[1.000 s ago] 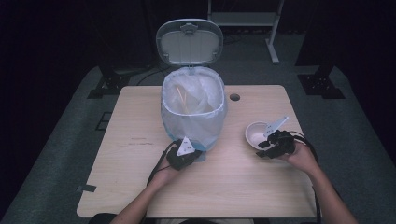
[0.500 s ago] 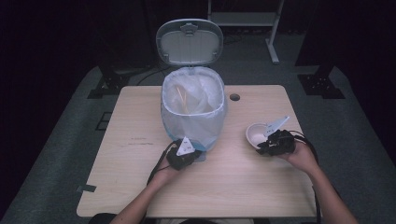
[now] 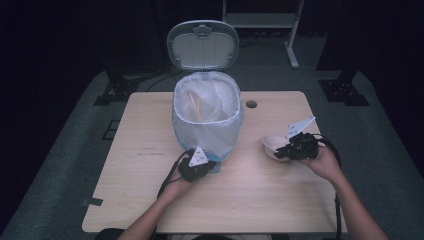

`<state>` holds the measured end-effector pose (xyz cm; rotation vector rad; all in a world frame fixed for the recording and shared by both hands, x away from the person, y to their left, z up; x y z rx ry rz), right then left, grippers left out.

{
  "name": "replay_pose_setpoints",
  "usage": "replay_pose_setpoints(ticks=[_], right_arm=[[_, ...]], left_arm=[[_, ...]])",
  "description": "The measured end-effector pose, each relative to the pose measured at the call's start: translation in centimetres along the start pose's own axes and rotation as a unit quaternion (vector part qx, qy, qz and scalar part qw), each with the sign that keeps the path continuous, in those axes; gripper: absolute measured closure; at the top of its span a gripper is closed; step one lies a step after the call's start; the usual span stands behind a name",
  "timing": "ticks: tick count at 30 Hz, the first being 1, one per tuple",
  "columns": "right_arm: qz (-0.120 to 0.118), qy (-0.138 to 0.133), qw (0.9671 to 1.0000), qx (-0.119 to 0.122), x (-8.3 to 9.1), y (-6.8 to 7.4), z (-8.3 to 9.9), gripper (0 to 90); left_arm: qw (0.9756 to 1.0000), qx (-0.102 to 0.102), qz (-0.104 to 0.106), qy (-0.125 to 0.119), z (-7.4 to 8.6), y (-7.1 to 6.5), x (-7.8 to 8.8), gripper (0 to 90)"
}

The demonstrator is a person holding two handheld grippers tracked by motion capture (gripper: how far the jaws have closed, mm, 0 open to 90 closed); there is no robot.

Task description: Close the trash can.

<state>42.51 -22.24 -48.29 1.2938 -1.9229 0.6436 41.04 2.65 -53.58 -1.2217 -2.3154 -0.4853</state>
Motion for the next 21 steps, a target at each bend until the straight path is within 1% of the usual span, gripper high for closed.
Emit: replay_pose_setpoints(ticks=[5, 7, 10, 15, 16, 21], right_arm=[[-0.008, -0.019, 0.9997, -0.009, 0.8, 0.0, -0.8, 82.8], [-0.011, -0.026, 0.9995, -0.017, 1.1, -0.1, -1.0, 83.0], [-0.013, -0.024, 0.9994, -0.023, 1.3, -0.1, -1.0, 83.2], [-0.025, -0.029, 0.999, -0.025, 1.6, 0.1, -1.3, 83.3], [-0.027, -0.03, 0.9988, -0.029, 1.7, 0.2, -1.4, 83.3], [-0.034, -0.03, 0.9984, -0.033, 2.0, 0.4, -1.9, 83.3]], left_arm=[[1.0, 0.0, -0.001, 0.0, 0.0, 0.0, 0.0, 88.9], [1.0, -0.001, -0.001, 0.0, 0.0, 0.0, 0.0, 88.9], [1.0, 0.0, 0.0, 0.0, 0.0, 0.0, 0.0, 88.9], [1.0, 0.0, 0.0, 0.0, 0.0, 0.0, 0.0, 88.9], [1.0, 0.0, 0.0, 0.0, 0.0, 0.0, 0.0, 88.9], [1.0, 0.0, 0.0, 0.0, 0.0, 0.0, 0.0, 88.9]])
Point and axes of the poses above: each handheld gripper's, and its own axes: x roughly backward along the jaws, z roughly out of its underside, y roughly to its left, the point moved 10 cm from there along -x, roughly forward along the jaws, and after that the axes turned 3 degrees about x, right-handed, at the moved point
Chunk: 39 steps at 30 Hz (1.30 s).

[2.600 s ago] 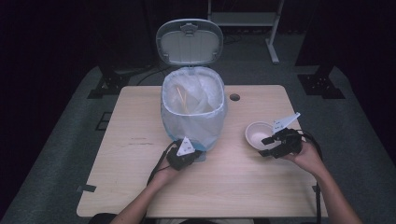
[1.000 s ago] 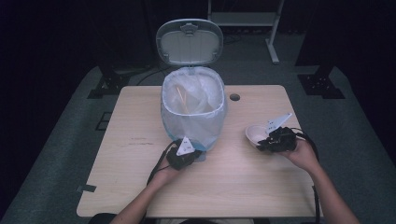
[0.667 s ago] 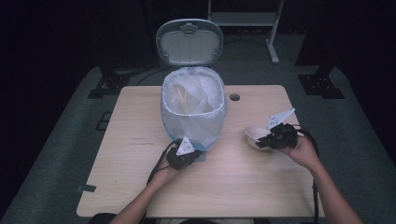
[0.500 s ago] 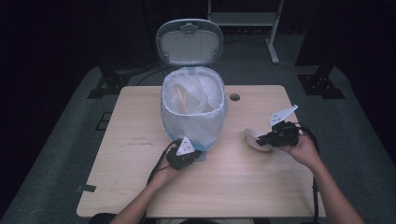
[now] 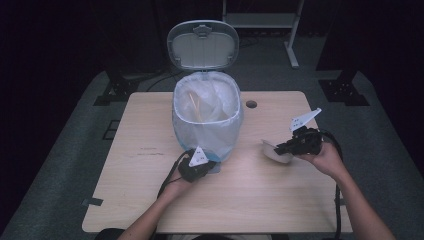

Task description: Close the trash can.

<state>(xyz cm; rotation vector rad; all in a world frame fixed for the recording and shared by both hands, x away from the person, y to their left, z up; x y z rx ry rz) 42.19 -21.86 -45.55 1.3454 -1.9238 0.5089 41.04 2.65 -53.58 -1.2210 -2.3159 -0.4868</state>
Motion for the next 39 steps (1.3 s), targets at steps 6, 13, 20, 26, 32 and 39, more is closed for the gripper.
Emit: replay_pose_setpoints(ticks=[6, 13, 20, 26, 32, 39], right_arm=[[-0.008, -0.014, 0.9999, 0.0, 1.0, 0.5, -0.9, 83.3], [-0.01, -0.022, 0.9997, 0.005, 2.3, 0.9, -2.0, 83.3], [-0.012, -0.033, 0.9993, 0.009, 3.5, 1.3, -3.0, 83.3], [-0.011, -0.042, 0.999, 0.013, 4.6, 1.6, -3.9, 83.3], [-0.01, -0.046, 0.9987, 0.02, 5.8, 2.1, -4.9, 83.3], [-0.009, -0.052, 0.9984, 0.023, 7.0, 2.3, -5.8, 83.3]], left_arm=[[1.0, 0.0, 0.0, 0.0, 0.0, 0.0, 0.0, 88.9], [1.0, -0.001, -0.001, 0.001, 0.0, 0.0, 0.0, 88.9], [1.0, 0.002, 0.001, 0.004, 0.1, -0.1, 0.0, 88.9], [1.0, 0.001, 0.0, 0.003, 0.1, -0.1, 0.0, 88.9], [1.0, 0.001, 0.0, 0.003, 0.1, -0.1, 0.0, 88.9], [1.0, 0.001, 0.0, 0.004, 0.1, 0.0, 0.0, 88.9]])
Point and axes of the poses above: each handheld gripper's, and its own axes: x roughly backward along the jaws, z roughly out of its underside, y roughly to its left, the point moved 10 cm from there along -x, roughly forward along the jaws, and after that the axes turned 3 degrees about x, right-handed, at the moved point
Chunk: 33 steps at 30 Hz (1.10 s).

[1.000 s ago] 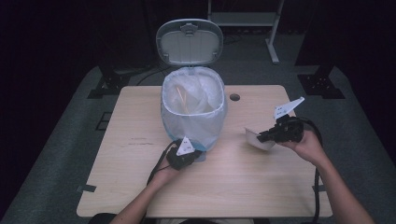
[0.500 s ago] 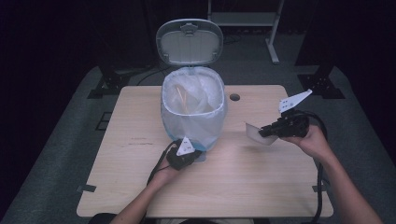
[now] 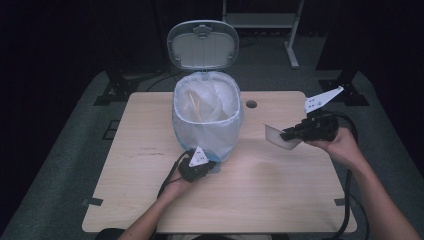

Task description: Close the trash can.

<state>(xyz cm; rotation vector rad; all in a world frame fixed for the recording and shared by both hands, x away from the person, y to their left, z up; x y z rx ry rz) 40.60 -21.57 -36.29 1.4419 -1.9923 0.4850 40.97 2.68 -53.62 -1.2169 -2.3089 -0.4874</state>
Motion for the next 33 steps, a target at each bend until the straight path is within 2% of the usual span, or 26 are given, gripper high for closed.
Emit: replay_pose_setpoints(ticks=[6, 18, 24, 33], right_arm=[[-0.001, -0.009, 1.0, 0.003, 0.8, 0.2, -1.1, 83.3], [-0.001, -0.008, 0.9999, 0.015, 2.2, 0.5, -3.0, 83.3], [-0.001, -0.018, 0.9998, 0.012, 3.0, 0.4, -3.6, 83.3], [0.0, -0.017, 0.9996, 0.022, 3.8, 0.7, -5.1, 83.3]], left_arm=[[1.0, 0.0, 0.0, 0.0, 0.0, 0.0, 0.0, 88.9], [1.0, 0.0, 0.0, 0.0, 0.0, 0.0, 0.0, 88.9], [1.0, -0.001, 0.0, 0.0, 0.0, 0.0, 0.0, 88.9], [1.0, -0.001, 0.0, 0.0, 0.0, 0.0, 0.0, 88.9]])
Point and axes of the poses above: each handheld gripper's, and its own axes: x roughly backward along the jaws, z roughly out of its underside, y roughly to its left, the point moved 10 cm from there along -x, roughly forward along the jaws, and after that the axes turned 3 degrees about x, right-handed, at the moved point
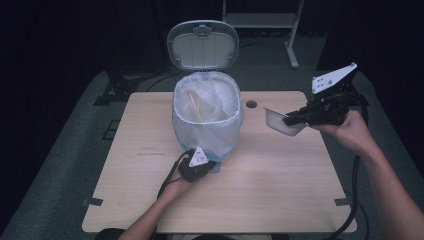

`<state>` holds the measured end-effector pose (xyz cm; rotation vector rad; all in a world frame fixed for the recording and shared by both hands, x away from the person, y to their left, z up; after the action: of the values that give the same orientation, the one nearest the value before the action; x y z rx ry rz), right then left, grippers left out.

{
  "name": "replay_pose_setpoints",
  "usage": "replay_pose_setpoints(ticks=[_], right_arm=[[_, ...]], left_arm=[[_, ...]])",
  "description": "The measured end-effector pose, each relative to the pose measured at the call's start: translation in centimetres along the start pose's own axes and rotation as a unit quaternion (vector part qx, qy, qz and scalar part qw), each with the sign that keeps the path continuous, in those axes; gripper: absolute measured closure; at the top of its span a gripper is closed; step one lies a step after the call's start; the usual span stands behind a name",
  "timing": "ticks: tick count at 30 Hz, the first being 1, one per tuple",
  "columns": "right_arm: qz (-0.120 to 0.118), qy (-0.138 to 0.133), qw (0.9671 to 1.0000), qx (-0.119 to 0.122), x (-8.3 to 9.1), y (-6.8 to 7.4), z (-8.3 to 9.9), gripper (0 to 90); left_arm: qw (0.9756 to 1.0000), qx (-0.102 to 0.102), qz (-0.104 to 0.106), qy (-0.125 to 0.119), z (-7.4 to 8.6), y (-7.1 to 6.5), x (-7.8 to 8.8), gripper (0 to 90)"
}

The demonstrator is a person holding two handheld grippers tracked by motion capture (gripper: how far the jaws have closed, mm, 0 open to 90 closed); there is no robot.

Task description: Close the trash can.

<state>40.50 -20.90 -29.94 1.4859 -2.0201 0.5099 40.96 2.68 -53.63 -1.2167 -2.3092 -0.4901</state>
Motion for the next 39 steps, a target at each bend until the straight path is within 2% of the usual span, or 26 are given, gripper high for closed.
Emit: replay_pose_setpoints(ticks=[15, 30, 36, 39], right_arm=[[-0.005, 0.006, 0.9998, 0.02, 0.8, 0.6, -3.2, 83.3], [0.004, 0.009, 0.9993, 0.035, 2.4, 1.0, -6.1, 83.3], [0.004, 0.006, 0.9991, 0.042, 2.7, 1.3, -7.2, 83.3], [-0.002, -0.006, 0.9991, 0.043, 2.9, 1.5, -7.8, 83.3]], left_arm=[[1.0, -0.001, 0.0, 0.001, 0.0, 0.0, 0.0, 88.9], [1.0, 0.0, 0.0, 0.0, 0.0, 0.0, 0.0, 88.9], [1.0, -0.001, 0.0, 0.0, 0.0, 0.0, 0.0, 88.9], [1.0, -0.001, 0.0, 0.0, 0.0, 0.0, 0.0, 88.9]])
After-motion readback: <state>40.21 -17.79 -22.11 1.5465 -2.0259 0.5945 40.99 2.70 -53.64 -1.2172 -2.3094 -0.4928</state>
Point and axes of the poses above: each handheld gripper's, and its own axes: x roughly backward along the jaws, z roughly out of its underside, y roughly to its left, the point moved 10 cm from there along -x, roughly forward along the jaws, and after that the axes turned 3 degrees about x, right-handed, at the moved point
